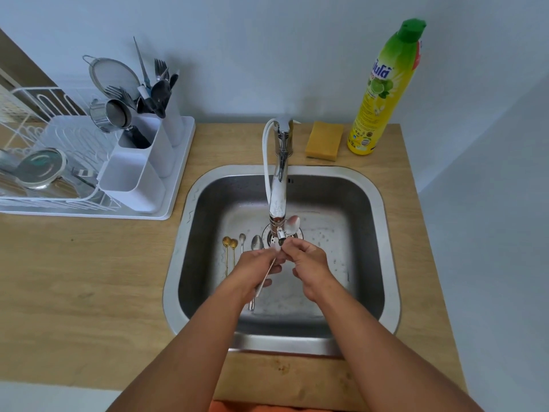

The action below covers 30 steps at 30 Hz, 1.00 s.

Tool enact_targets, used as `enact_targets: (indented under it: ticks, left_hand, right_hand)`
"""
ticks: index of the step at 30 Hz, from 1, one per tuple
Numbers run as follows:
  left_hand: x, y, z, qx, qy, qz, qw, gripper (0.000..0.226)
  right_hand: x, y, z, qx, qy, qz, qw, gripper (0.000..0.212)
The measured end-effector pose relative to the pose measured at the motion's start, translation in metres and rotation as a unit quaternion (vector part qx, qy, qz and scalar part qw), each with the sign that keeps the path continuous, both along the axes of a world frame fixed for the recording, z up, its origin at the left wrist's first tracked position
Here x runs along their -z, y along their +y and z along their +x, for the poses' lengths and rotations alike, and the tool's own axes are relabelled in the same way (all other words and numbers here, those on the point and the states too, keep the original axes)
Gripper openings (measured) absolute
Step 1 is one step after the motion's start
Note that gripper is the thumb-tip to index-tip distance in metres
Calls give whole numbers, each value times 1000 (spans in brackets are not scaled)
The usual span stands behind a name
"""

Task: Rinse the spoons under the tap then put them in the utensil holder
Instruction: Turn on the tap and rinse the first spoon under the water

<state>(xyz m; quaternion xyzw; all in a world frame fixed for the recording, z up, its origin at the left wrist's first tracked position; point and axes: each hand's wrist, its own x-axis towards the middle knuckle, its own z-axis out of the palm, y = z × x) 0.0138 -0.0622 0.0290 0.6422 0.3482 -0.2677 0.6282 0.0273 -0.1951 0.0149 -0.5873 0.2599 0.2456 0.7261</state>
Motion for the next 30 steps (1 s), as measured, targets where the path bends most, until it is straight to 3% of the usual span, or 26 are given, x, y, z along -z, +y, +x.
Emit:
enact_targets:
  ticks: [9,14,19,24,30]
  left_hand:
    - [13,15,-17,5,103,-162,981,26]
    - [7,8,-5,43,56,-63,996,29]
    - [4,2,5,-12,42,-78,996,27]
    - [9,2,-10,7,28,-51,998,34]
    - [21,23,-25,84,31,29,996,20]
  right_hand:
    - [-12,-10,21,-21,-9,-18,1000,22]
    - [-7,-7,13,-9,8,3,1000,26]
    - [6,3,2,1,0,28,1000,10]
    - [9,2,9,5,-13,-12,1000,10]
    - [14,-12,21,14,8,-86,996,6]
